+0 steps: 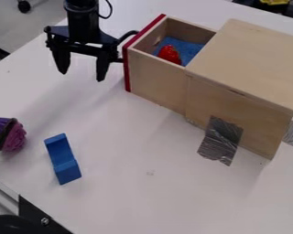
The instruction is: Take out the red object out of the drawer and put it in the middle of the table
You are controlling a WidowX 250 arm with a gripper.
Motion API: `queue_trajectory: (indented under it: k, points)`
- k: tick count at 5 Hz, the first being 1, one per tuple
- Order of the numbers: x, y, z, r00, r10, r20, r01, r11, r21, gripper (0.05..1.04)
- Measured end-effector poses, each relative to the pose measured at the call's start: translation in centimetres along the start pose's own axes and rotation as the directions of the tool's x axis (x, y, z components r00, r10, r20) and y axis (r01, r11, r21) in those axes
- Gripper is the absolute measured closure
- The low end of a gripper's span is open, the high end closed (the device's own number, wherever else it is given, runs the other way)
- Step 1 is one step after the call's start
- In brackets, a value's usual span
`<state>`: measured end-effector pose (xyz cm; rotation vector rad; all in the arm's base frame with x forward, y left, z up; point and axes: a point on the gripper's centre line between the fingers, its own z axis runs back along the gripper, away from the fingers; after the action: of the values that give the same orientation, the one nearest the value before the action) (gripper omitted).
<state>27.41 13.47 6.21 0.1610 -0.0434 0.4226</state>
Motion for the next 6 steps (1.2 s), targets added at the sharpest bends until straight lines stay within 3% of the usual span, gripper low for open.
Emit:
queue_trajectory:
  k: [1, 2, 4, 6]
  points:
    - [-0.3, -0.1, -0.8, 1.000, -0.002, -0.028, 0.002, 1.000, -0.001, 0.085]
    - [1.4, -0.5, -1.3, 0.999, -0.045, -0.017, 0.045, 0.999, -0.018, 0.085]
    - [4.6, -1.6, 1.2, 0.997, -0.070, 0.045, 0.073, 0.995, -0.062, 0.085]
    - [5.4, -4.3, 4.0, 0.989, -0.136, 0.059, 0.143, 0.980, -0.135, 0.085]
